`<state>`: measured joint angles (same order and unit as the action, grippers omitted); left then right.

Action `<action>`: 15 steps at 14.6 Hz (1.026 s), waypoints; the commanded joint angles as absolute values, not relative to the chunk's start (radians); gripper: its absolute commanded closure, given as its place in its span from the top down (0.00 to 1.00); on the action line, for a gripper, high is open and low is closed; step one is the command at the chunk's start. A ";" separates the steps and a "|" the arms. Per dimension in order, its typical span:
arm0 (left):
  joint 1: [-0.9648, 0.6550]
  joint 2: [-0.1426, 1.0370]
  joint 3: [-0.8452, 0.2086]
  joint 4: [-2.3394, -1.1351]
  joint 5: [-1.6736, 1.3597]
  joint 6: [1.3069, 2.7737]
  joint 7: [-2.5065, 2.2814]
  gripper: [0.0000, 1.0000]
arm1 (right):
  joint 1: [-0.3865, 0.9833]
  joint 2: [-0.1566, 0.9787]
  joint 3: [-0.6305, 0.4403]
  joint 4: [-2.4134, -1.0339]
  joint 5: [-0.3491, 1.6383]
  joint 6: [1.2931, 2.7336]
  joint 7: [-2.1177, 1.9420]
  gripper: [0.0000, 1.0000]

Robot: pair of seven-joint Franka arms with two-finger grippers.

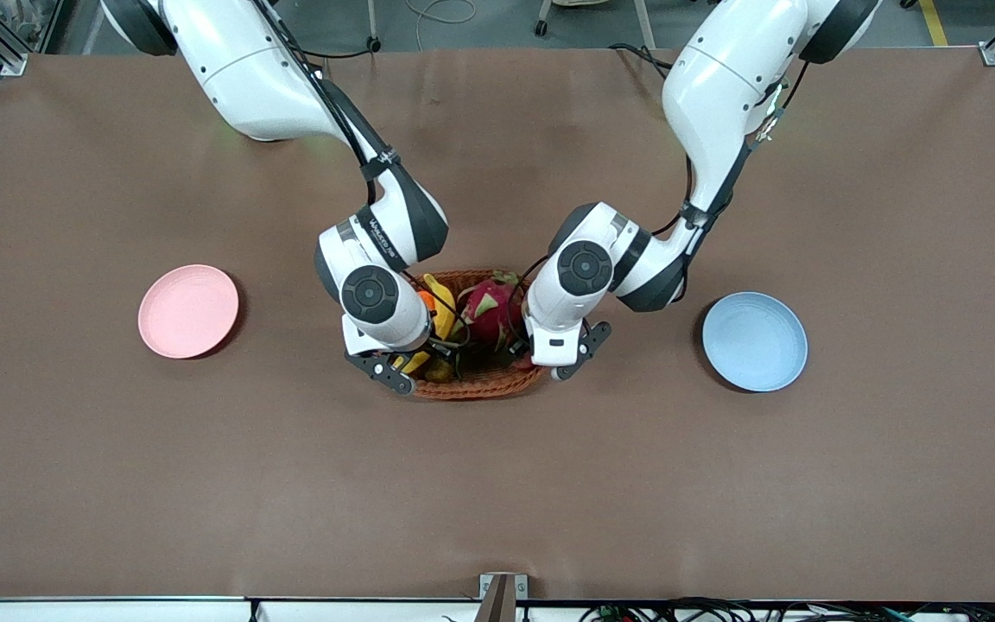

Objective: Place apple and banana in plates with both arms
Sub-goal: 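Lift the banana with the right gripper while the left gripper lifts the apple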

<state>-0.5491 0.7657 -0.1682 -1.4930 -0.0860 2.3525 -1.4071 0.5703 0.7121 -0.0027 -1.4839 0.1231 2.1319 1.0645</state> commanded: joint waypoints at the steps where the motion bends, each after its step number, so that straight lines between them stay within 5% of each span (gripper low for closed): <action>1: -0.557 0.779 -0.164 -1.468 -0.103 2.352 -1.397 0.78 | 0.577 0.724 -0.009 -1.473 0.135 2.132 1.086 0.48; 3: -0.552 0.775 -0.164 -1.468 -0.107 2.350 -1.405 0.55 | 0.555 0.718 -0.009 -1.471 0.140 2.123 1.077 0.33; 7: -0.541 0.732 -0.164 -1.465 -0.112 2.333 -1.407 0.16 | 0.558 0.718 -0.009 -1.463 0.138 2.121 1.075 0.32; 13: -0.415 0.583 -0.159 -1.451 -0.103 2.110 -1.337 0.15 | 0.535 0.697 -0.011 -1.450 0.138 2.102 1.056 0.27; 15: -0.344 0.549 -0.153 -1.469 -0.094 1.993 -1.212 0.16 | 0.493 0.654 -0.012 -1.413 0.138 1.973 0.978 0.25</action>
<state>-0.4151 0.6012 -0.1500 -1.4322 -0.0948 2.0841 -1.3118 0.5459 0.7086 -0.0171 -1.4376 0.1362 2.0812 1.0522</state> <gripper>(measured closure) 0.154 0.604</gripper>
